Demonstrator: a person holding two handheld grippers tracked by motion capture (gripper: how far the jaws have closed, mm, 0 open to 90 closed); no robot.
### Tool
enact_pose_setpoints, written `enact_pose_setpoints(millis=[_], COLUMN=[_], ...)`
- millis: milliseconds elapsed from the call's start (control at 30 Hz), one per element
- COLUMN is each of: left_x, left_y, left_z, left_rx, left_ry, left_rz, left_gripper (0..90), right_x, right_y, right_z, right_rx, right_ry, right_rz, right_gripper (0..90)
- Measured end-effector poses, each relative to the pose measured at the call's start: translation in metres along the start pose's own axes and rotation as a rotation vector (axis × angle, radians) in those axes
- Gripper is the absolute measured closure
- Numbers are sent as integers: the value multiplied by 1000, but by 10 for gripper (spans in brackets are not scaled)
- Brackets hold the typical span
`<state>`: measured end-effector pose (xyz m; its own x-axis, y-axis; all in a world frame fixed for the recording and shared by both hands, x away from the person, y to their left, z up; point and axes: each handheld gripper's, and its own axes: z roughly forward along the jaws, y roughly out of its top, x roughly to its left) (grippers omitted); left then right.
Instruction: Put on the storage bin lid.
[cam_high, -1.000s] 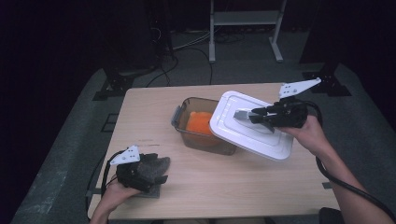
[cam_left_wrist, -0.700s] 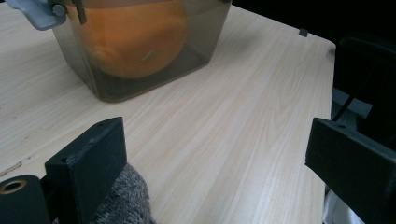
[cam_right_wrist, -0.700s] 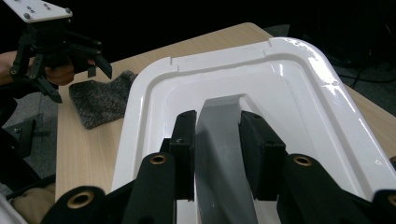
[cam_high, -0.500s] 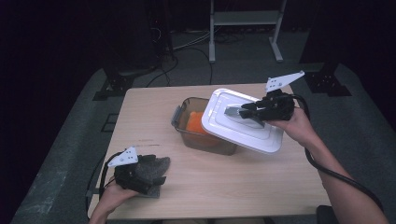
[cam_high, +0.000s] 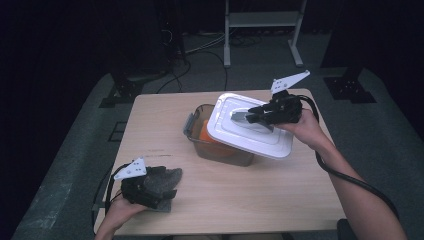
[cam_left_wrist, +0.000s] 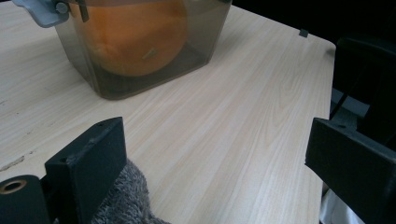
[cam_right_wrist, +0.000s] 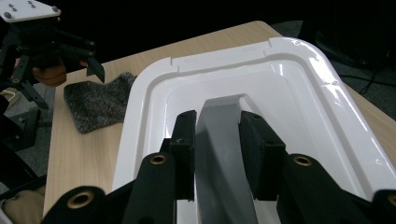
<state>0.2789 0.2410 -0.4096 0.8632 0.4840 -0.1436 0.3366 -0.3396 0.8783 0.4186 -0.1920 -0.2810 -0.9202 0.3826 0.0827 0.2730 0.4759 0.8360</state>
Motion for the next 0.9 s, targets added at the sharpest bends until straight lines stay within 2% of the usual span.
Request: enact_pose_setpoints(millis=[333, 900], left_x=[0, 0], left_y=[-1, -2], left_z=[-2, -2], left_rx=[-4, -6], left_ry=[1, 0], left_rz=[-6, -10], left_gripper=[47, 47], right_x=[-4, -14], right_y=[12, 17], right_z=[18, 51], right_rx=[20, 47], right_ry=[19, 54], right_rz=[-13, -7], right_gripper=[665, 667])
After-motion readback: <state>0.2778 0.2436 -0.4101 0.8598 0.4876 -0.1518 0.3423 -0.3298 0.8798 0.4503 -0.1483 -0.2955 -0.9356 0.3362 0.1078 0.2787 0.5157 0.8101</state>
